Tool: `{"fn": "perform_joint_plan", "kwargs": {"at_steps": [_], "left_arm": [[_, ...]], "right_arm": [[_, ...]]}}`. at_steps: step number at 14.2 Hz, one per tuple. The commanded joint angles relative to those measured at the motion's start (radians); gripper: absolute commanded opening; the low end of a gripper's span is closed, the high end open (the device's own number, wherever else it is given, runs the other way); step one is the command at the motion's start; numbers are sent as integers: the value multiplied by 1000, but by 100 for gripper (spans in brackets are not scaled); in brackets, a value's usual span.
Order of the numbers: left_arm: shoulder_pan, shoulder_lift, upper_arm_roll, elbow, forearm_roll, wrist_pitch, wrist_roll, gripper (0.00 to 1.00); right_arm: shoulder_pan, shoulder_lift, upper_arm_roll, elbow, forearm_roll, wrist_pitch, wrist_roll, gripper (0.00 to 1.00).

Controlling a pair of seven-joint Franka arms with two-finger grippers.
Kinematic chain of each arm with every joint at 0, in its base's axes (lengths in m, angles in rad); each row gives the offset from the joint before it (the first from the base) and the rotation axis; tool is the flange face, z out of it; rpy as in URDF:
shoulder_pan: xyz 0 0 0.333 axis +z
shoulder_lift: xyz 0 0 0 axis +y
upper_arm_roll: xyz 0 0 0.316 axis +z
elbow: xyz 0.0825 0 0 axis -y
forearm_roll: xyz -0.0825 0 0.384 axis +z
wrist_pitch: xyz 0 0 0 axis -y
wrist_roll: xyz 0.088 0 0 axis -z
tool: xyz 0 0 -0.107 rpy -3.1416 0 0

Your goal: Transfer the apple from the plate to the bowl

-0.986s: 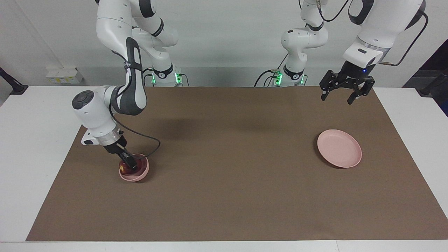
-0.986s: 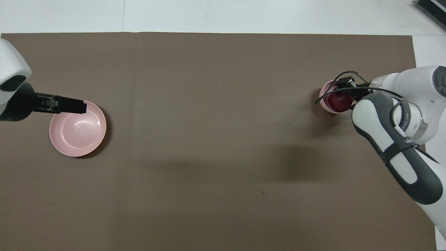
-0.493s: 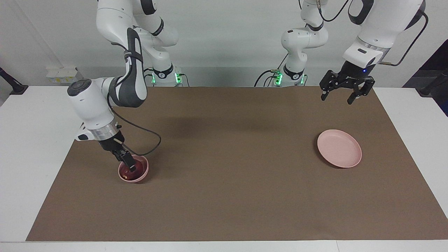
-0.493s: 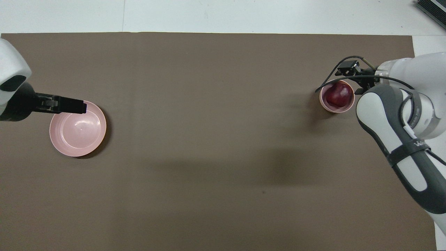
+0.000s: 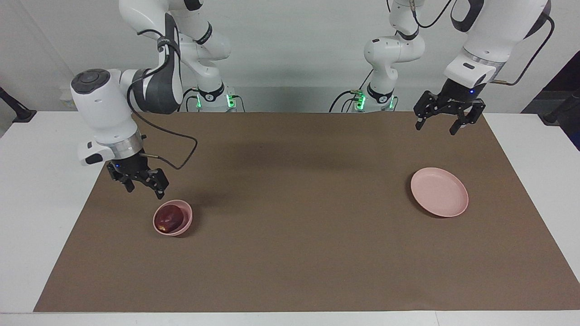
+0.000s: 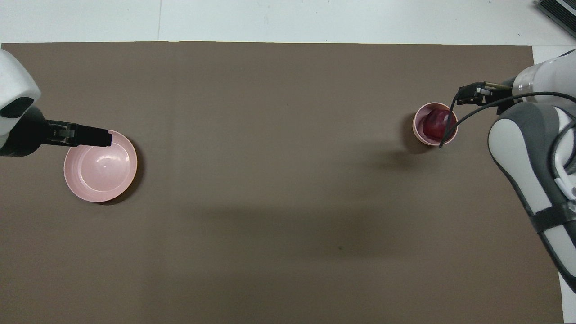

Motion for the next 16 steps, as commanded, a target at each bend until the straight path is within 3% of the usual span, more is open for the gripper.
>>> {"fn": "perform_joint_plan", "kwargs": {"at_steps": [1,7,11,13,16], "left_arm": [[9,0,-3,11,19,-21,1,100],[17,-2,6,14,19,-4,7,100],[-14,11,7,101,80,-76,7,100],[-71,5,50,109,139,-79,16,100],[-92,14,84,135,127,-81,71,100]], "right_arm": [[22,-71,6,10,-57,-104,-97,100],[35,-196,5,16,-40,-325,-137,100],[22,-217,-9,85,58,-479,-139,100],[24,-237,-4,81,60,-496,-139,100],[24,-262,-4,37,72,-490,-134,100]]}}
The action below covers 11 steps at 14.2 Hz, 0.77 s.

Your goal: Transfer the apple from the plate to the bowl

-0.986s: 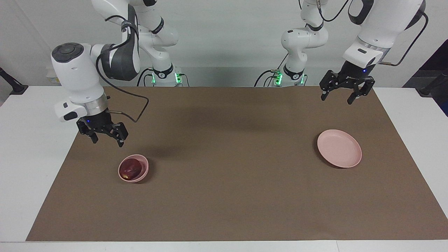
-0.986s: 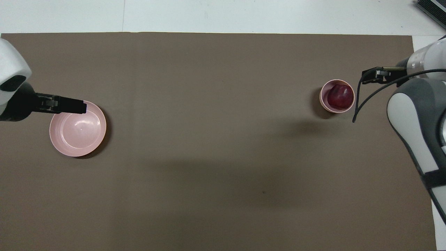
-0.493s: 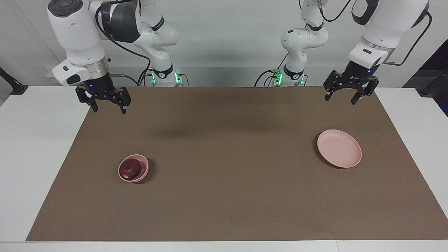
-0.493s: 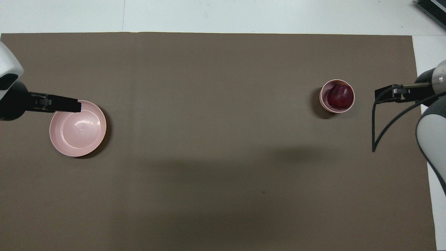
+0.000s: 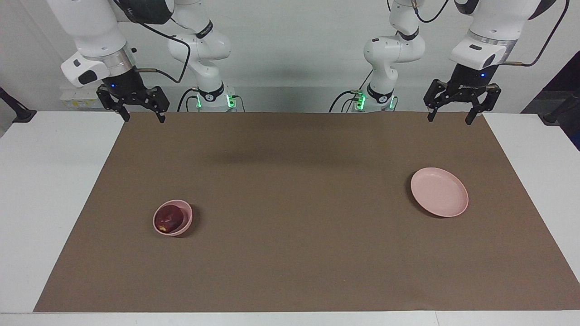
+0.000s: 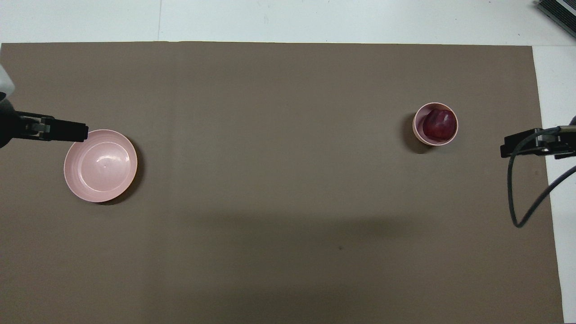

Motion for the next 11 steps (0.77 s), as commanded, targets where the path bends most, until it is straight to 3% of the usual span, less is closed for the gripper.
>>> {"fn": "perform_joint_plan", "kwargs": {"at_steps": [1,7,11], "left_arm": [[-46,11,60,35,22,-35,79,100],[-148,0,253,32,-7,-113,237,100],[-147,-9,258,32,-7,-118,245,100]], "right_arm": [[-10,-10,1,-6,24,-17,-31,100],[-10,-8,1,-3,18,-20,-31,100],[-9,-10,1,-6,16,-20,-31,100]]}}
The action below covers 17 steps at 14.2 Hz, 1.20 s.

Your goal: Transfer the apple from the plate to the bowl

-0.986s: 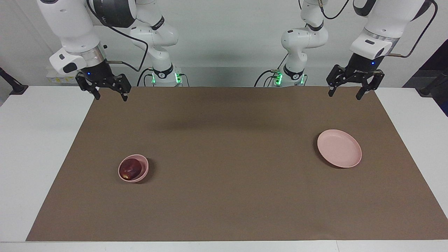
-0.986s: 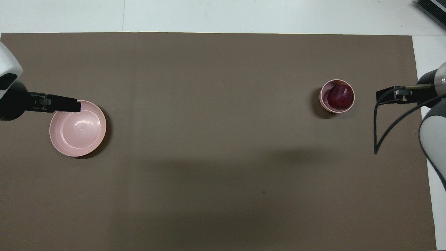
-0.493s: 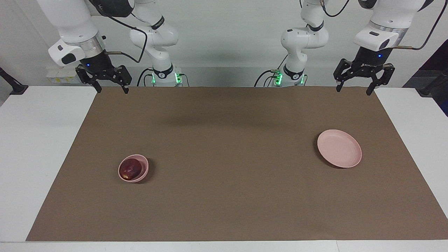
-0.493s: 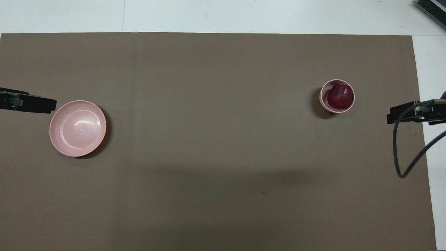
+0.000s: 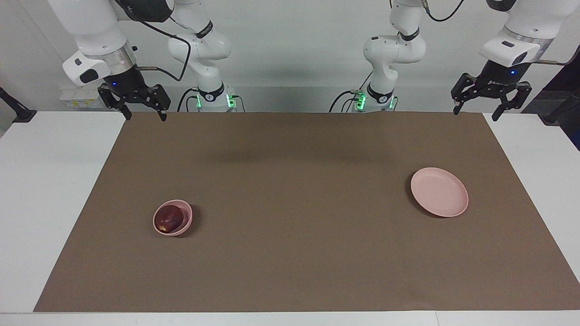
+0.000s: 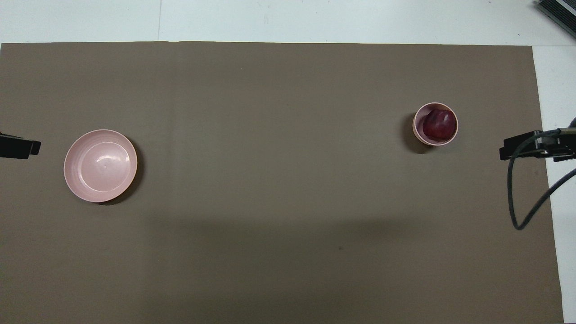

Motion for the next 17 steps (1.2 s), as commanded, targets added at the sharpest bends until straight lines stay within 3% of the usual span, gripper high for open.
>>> {"fn": "perform_joint_plan", "kwargs": {"at_steps": [1,5,7,9,17], "left_arm": [[-17,-7,13,17,-4,-30,9,100],[-1,-6,-2,17,-7,-38,-3,100],[4,-6,-4,23,-27,-110,-26,100],[3,-6,-5,26,-25,-156,-170,100],[1,-7,-2,25,-13,-164,-206,100]], "right_arm": [[-9,-9,1,-7,12,-11,-31,100],[-9,-11,1,-8,12,-11,-31,100],[-9,-11,1,-10,12,-9,-31,100],[-4,-12,3,-13,12,-11,-29,100],[-3,-12,3,-13,14,-11,-26,100]]}}
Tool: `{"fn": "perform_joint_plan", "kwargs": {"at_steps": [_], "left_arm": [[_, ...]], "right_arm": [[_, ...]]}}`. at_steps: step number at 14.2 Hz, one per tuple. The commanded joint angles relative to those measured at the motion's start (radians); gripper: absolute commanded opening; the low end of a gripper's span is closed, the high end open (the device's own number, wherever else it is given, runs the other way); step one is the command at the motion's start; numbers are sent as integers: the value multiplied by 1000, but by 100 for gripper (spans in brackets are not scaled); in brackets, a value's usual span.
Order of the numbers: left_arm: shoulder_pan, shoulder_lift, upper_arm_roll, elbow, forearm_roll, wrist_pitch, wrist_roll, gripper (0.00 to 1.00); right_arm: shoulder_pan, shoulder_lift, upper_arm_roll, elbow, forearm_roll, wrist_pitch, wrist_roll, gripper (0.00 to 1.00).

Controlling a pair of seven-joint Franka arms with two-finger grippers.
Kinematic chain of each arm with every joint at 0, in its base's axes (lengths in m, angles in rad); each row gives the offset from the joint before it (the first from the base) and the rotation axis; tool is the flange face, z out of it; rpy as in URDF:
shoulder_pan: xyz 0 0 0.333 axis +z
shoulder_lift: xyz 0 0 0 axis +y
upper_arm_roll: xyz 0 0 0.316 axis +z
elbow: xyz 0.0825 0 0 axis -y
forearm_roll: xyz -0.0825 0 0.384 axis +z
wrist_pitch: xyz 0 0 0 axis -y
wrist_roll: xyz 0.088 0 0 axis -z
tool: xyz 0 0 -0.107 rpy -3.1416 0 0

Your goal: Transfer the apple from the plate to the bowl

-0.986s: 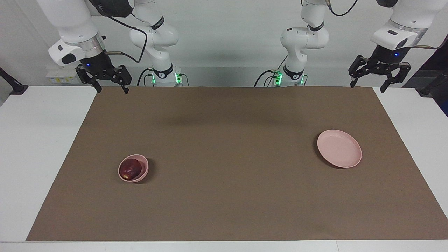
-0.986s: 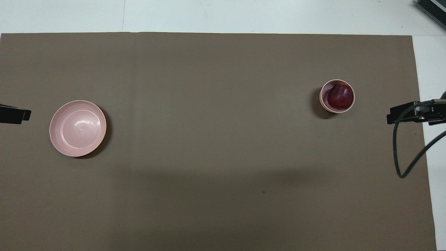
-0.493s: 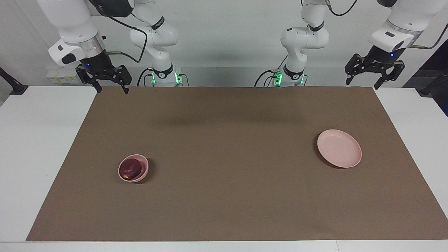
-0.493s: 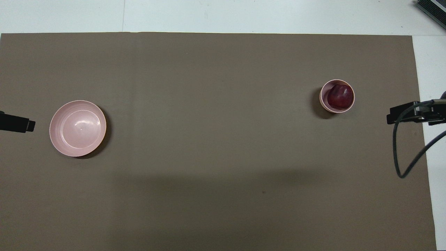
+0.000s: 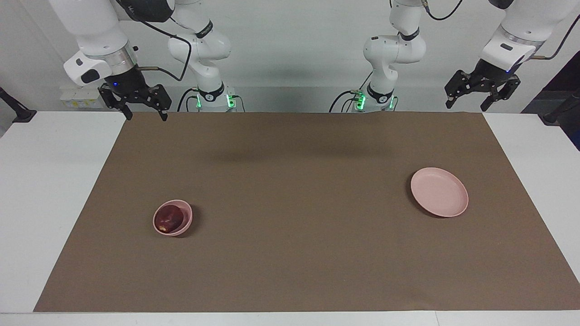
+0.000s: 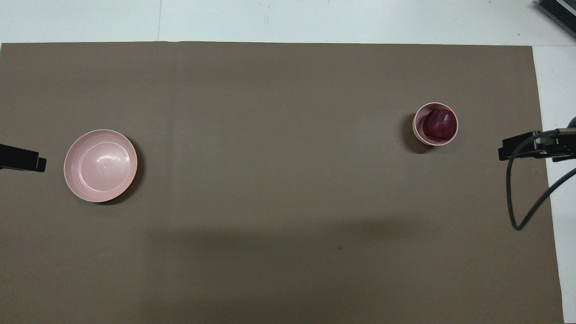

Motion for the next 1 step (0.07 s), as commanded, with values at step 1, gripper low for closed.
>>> {"fn": "perform_joint_plan", "kwargs": {"at_steps": [1], "left_arm": [[-1,-3,-1,16,8,-27,-14,100]], "right_arm": [[-4,-12,0,-13,14,-9,-25,100]]}}
